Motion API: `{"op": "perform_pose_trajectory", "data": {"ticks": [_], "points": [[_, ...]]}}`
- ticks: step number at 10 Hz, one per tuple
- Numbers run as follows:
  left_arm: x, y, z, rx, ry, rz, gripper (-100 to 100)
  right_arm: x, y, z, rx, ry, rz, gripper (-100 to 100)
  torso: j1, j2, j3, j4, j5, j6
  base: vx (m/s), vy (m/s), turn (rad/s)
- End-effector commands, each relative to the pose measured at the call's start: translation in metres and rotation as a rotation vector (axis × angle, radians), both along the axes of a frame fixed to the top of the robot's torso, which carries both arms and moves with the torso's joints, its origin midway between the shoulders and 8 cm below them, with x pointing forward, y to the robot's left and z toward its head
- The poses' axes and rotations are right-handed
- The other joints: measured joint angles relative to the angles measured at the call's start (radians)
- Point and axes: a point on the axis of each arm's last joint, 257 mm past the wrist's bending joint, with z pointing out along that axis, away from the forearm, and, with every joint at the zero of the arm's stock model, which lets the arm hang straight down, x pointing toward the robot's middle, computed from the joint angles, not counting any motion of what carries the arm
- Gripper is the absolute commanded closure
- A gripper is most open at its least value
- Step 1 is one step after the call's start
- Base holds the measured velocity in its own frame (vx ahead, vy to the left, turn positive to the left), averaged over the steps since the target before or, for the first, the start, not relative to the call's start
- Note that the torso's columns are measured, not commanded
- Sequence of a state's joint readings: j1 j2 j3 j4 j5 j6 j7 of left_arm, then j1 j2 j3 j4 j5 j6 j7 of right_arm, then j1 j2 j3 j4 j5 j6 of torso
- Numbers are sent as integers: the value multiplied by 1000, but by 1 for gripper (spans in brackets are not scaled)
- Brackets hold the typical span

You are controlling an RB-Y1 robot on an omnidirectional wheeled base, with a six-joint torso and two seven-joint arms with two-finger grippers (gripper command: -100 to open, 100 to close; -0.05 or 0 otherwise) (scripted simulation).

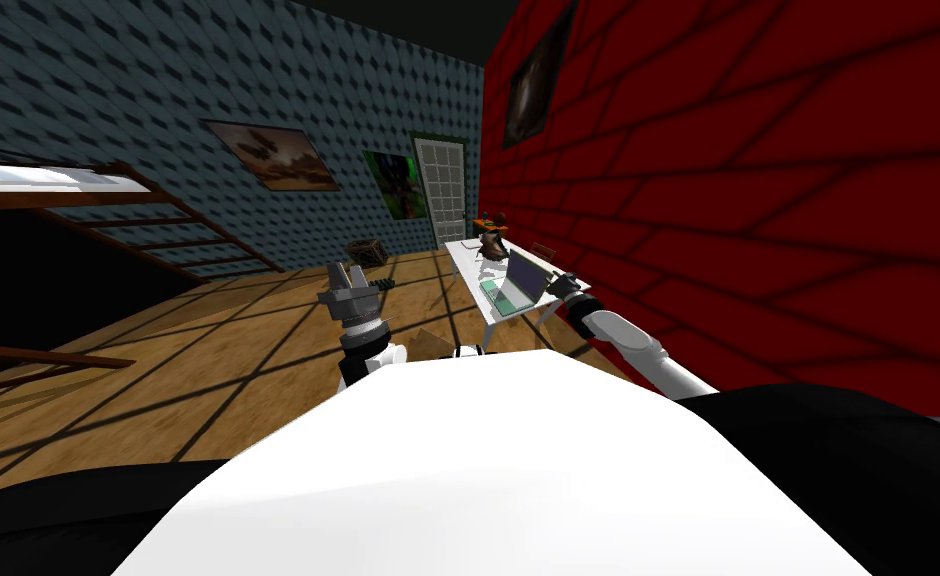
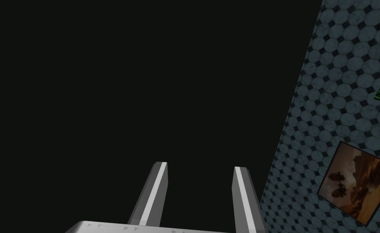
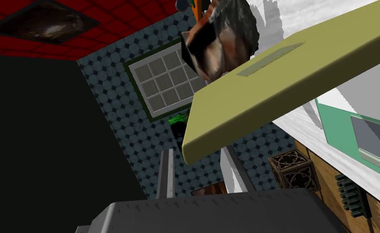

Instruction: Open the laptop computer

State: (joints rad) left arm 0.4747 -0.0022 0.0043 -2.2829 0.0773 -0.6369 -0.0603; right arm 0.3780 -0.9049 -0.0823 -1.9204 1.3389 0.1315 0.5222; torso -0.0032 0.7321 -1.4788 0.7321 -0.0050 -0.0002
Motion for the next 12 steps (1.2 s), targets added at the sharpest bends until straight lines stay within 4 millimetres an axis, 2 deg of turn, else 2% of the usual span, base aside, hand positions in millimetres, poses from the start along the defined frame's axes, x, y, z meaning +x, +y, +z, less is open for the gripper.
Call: {"op": "perform_pose_trajectory", "data": {"ticks": [1,2,6,7,9,12], "points": [[0,0,0,0,0,0,0,-8,12,-11,-81,-5,-6,100,-3,0,0,0,-1,1,-16,24,45],[0,0,0,0,0,0,0,-8,12,-11,-81,-5,-6,100,-4,0,0,0,-1,1,-15,15,17],[0,0,0,0,0,0,0,-21,33,-12,-221,-57,-28,100,-2,0,0,2,1,0,-16,11,47],[0,0,0,0,0,0,0,-19,30,-11,-201,-52,-22,100,0,2,1,3,3,0,-10,12,13],[0,0,0,0,0,0,0,-25,34,-26,-284,-60,-58,100,0,2,1,4,3,-1,-25,-13,107],[0,0,0,0,0,0,0,-27,37,-33,-330,-64,-73,100,-1,-1,-1,2,2,0,-18,-11,61]]}}
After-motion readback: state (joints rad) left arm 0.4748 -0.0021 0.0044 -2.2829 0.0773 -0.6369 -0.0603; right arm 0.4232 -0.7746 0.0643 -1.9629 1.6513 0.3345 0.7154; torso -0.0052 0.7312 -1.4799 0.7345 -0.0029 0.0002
